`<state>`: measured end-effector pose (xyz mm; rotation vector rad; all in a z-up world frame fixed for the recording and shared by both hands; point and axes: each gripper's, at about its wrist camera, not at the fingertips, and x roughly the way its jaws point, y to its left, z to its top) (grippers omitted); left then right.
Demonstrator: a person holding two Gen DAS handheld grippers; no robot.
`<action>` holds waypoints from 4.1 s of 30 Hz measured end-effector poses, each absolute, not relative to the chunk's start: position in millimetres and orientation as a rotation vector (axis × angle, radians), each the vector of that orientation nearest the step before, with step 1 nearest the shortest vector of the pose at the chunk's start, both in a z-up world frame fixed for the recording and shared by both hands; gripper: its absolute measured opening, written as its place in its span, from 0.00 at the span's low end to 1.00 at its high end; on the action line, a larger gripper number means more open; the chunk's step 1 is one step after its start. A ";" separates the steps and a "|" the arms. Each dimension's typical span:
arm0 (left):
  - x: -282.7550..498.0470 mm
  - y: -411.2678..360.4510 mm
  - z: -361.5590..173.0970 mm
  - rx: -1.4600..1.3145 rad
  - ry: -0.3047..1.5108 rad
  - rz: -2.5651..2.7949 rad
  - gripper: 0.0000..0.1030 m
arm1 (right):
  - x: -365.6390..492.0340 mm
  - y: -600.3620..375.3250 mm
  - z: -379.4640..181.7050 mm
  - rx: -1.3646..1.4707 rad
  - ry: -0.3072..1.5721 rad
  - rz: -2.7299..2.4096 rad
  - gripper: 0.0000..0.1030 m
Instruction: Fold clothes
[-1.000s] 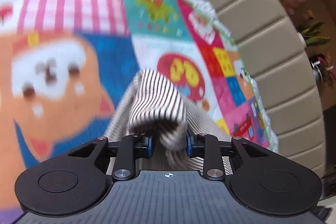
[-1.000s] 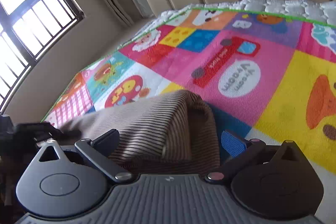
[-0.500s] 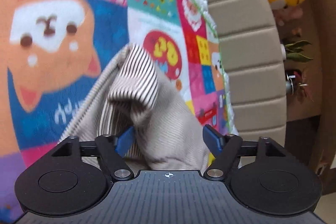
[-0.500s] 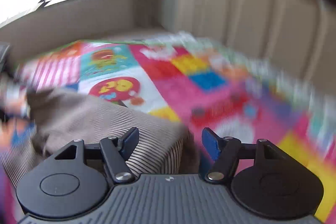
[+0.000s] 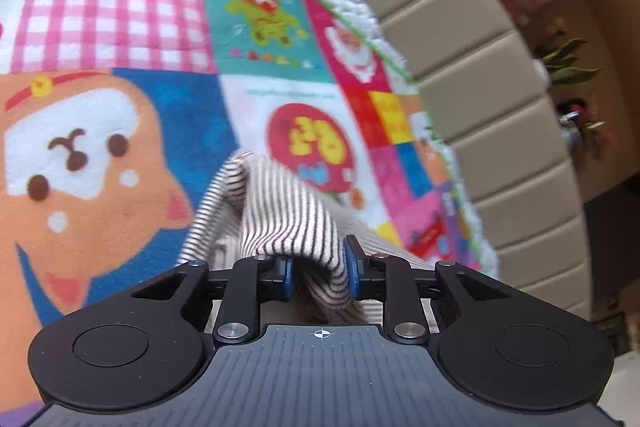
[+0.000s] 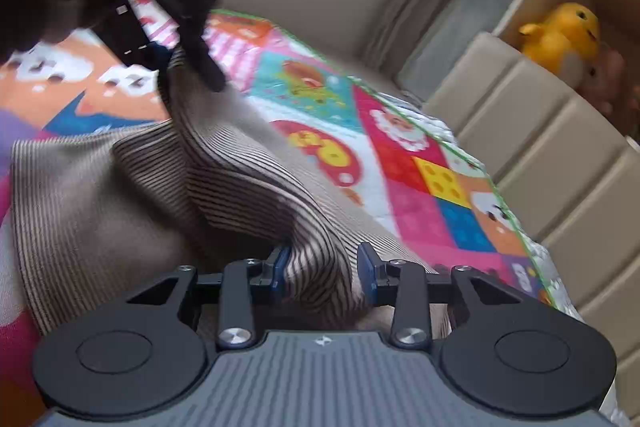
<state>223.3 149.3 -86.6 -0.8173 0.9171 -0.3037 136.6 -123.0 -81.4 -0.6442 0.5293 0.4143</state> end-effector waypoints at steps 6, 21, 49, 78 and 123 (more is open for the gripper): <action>200.4 128.5 -107.1 -0.796 1.187 -0.276 0.27 | 125.3 -162.0 -83.4 -0.656 0.624 0.446 0.35; 212.5 134.5 -149.9 -1.109 1.179 -0.170 0.88 | 201.4 -256.8 -77.5 0.272 0.760 0.237 0.87; 190.6 146.8 -129.7 -0.969 1.174 -0.177 0.83 | 150.4 -247.5 -80.9 0.314 0.899 0.220 0.27; 209.5 114.3 -93.6 -0.578 1.158 -0.281 0.22 | 173.2 -207.0 -90.8 0.164 0.946 0.366 0.32; 145.0 81.5 -136.3 -0.759 1.420 -0.068 0.91 | 168.8 -258.7 -122.9 0.319 1.096 0.122 1.00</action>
